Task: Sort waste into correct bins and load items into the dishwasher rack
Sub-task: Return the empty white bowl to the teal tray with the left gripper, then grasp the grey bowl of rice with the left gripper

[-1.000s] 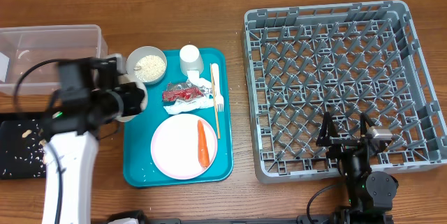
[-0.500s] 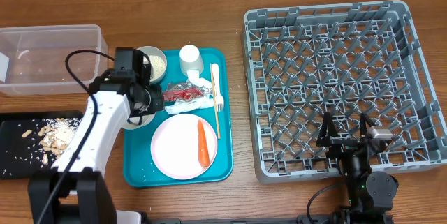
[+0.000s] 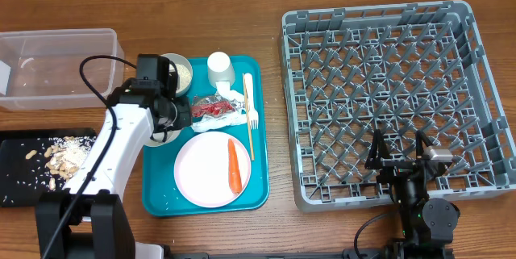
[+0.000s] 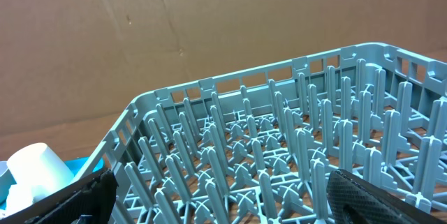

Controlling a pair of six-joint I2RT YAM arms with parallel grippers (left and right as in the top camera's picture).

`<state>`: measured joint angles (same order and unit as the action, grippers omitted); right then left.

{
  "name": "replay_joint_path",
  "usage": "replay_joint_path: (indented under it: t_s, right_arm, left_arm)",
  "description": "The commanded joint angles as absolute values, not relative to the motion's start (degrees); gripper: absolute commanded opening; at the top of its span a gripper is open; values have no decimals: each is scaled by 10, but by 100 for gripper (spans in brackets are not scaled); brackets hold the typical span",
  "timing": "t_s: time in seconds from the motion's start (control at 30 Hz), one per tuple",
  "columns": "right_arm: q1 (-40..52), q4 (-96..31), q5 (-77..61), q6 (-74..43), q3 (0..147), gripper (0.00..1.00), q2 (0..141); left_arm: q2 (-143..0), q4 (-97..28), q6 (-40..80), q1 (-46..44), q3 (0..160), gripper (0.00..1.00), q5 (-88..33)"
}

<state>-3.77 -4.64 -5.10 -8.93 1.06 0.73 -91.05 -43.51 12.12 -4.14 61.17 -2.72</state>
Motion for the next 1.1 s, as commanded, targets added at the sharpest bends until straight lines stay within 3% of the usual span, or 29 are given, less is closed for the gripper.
replay_joint_path:
  t_s: [0.0,0.2,0.43,0.73,1.07]
  right_arm:
    - [-43,-44,-48,-85,5,100,2]
    - [-43,-44,-48,-85,5,100,2]
    - [-43,-44,-48,-85,5,100,2]
    - [-43,-44,-48,-85,5,100,2]
    - [-43,-44,-48,-85,4,100,2]
  left_arm:
    - [-911,-432,126,-55,619,14,-23]
    - [-912,-433,127,-58,619,25,-4]
    - [-911,-435,127,-57,634,28,6]
    - [-911,-371,119,-56,694,43,29]
    - [-918,-300,27,-56,730,45,11]
